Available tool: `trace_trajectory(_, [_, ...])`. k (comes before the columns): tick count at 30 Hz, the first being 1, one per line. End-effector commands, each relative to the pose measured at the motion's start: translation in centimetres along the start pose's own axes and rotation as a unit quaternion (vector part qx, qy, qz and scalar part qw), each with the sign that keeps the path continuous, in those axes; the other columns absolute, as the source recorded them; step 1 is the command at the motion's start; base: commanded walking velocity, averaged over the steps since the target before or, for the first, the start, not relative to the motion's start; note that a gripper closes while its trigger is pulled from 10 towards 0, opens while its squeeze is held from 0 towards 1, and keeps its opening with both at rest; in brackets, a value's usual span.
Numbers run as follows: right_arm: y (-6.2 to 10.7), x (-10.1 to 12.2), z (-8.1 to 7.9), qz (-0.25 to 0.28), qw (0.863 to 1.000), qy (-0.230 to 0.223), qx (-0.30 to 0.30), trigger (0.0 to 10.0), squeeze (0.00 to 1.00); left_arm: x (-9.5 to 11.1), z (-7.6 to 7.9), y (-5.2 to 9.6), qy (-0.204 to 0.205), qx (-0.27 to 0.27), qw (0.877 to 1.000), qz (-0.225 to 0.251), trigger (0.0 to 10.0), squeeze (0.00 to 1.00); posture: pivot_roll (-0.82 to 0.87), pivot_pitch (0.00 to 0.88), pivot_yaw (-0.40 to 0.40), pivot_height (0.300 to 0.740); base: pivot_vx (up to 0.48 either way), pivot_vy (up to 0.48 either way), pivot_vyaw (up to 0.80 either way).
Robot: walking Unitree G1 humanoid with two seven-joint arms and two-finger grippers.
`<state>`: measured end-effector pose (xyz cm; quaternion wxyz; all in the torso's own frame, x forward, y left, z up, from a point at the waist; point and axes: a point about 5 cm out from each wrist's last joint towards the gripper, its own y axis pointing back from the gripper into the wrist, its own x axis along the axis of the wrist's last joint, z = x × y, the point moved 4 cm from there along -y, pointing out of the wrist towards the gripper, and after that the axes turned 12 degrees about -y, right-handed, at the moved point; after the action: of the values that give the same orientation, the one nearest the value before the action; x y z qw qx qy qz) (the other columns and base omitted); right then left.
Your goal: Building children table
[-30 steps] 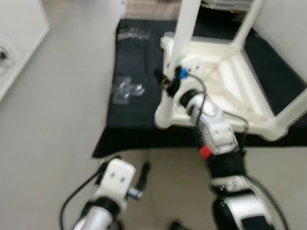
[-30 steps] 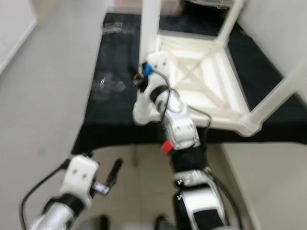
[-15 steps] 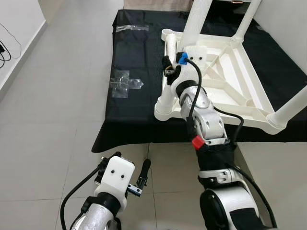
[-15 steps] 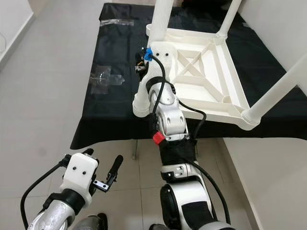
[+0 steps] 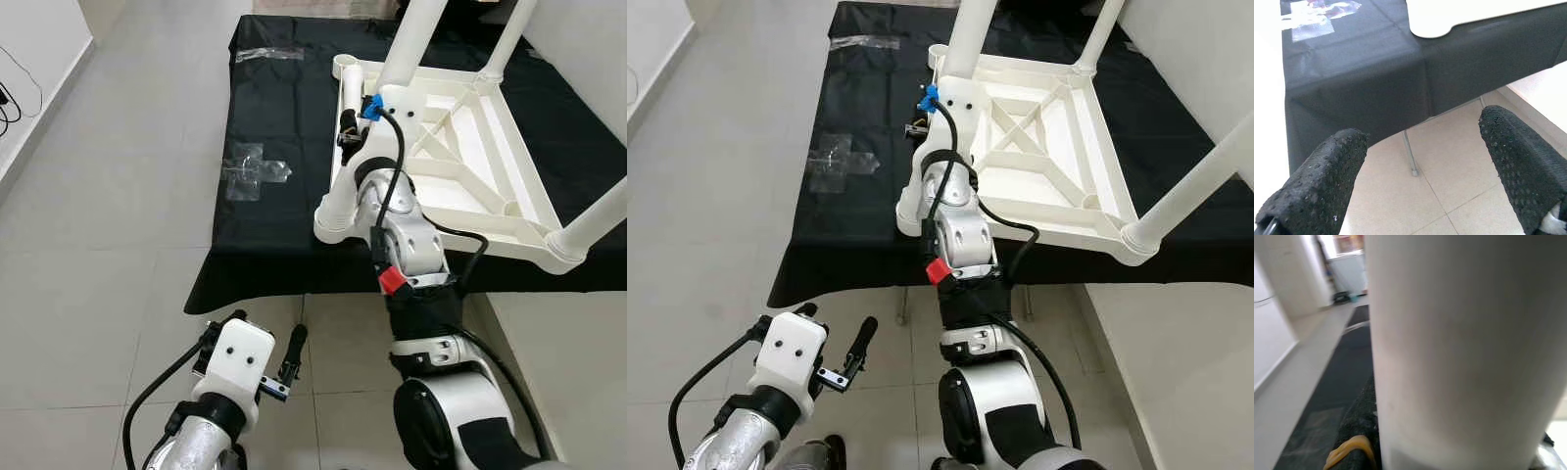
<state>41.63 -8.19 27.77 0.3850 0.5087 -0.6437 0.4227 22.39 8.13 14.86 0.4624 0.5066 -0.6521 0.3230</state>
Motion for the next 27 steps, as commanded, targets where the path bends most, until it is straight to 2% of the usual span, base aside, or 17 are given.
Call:
trace_trajectory(1, [0.6, -4.9, 5.0, -0.061, 0.989, 0.075, -0.115, 10.0, 0.00, -0.6, 0.1, 0.1, -0.004, -0.001, 1.000, -0.011, 10.0, 0.00, 0.09, 0.238, -0.074, 0.740, 0.000, 0.000, 0.00])
trace_trajectory(5, [0.9, -4.4, 4.6, -0.036, 0.987, 0.099, -0.122, 10.0, 0.00, -0.6, 0.1, 0.1, -0.004, 0.000, 1.000, -0.011, 10.0, 0.00, 0.09, 0.233, -0.073, 0.740, 0.000, 0.000, 0.00])
trace_trajectory(6, [1.2, -4.4, 4.2, -0.027, 0.984, 0.122, -0.123, 10.0, 0.00, -0.6, 0.1, 0.1, -0.004, -0.001, 1.000, -0.011, 10.0, 0.00, 0.09, 0.233, -0.073, 0.740, 0.000, 0.000, 0.00])
trace_trajectory(7, [1.2, -4.4, 4.2, -0.027, 0.984, 0.122, -0.123, 10.0, 0.00, -0.6, 0.1, 0.1, -0.004, -0.001, 1.000, -0.011, 10.0, 0.00, 0.09, 0.233, -0.073, 0.740, 0.000, 0.000, 0.00])
trace_trajectory(9, [1.8, -4.3, 3.1, -0.004, 0.979, 0.166, -0.121, 10.0, 0.00, -0.6, 0.2, 0.1, -0.004, -0.001, 1.000, -0.010, 10.0, 0.00, 0.09, 0.227, -0.073, 0.740, 0.000, 0.000, 0.00])
trace_trajectory(11, [1.8, -4.3, 3.1, -0.004, 0.979, 0.166, -0.121, 10.0, 0.00, -0.6, 0.2, 0.1, -0.004, -0.001, 1.000, -0.010, 10.0, 0.00, 0.09, 0.227, -0.073, 0.740, 0.000, 0.000, 0.00])
trace_trajectory(13, [2.3, -5.0, 3.3, -0.014, 0.968, 0.195, -0.157, 10.0, 0.00, -0.7, 0.2, 0.1, -0.004, 0.000, 1.000, -0.010, 10.0, 0.00, 0.09, 0.224, -0.077, 0.740, 0.000, 0.000, 0.00])
trace_trajectory(16, [2.6, -5.7, 3.9, -0.037, 0.960, 0.185, -0.205, 10.0, 0.00, -0.7, 0.2, 0.1, -0.003, 0.002, 1.000, -0.010, 10.0, 0.00, 0.08, 0.221, -0.077, 0.740, 0.000, 0.000, 0.00])
trace_trajectory(21, [2.6, -5.6, 4.4, -0.039, 0.951, 0.173, -0.254, 10.0, 0.00, -0.7, 0.2, 0.0, -0.004, 0.002, 1.000, -0.010, 10.0, 0.00, 0.09, 0.219, -0.082, 0.740, 0.000, 0.000, 0.00])
trace_trajectory(24, [2.6, -5.6, 4.3, -0.038, 0.949, 0.170, -0.262, 10.0, 0.00, -0.7, 0.2, 0.0, -0.004, 0.002, 1.000, -0.009, 10.0, 0.00, 0.09, 0.219, -0.082, 0.740, 0.000, 0.000, 0.00])
trace_trajectory(25, [2.2, -5.3, 4.5, -0.040, 0.948, 0.147, -0.280, 10.0, 0.00, -0.7, 0.2, 0.0, -0.005, 0.004, 1.000, -0.009, 10.0, 0.00, 0.09, 0.216, -0.086, 0.740, 0.000, 0.000, 0.00])
trace_trajectory(27, [2.1, -5.3, 4.5, -0.041, 0.947, 0.140, -0.285, 10.0, 0.00, -0.7, 0.2, -0.1, -0.005, 0.005, 1.000, -0.008, 10.0, 0.00, 0.09, 0.216, -0.086, 0.740, 0.000, 0.000, 0.00])
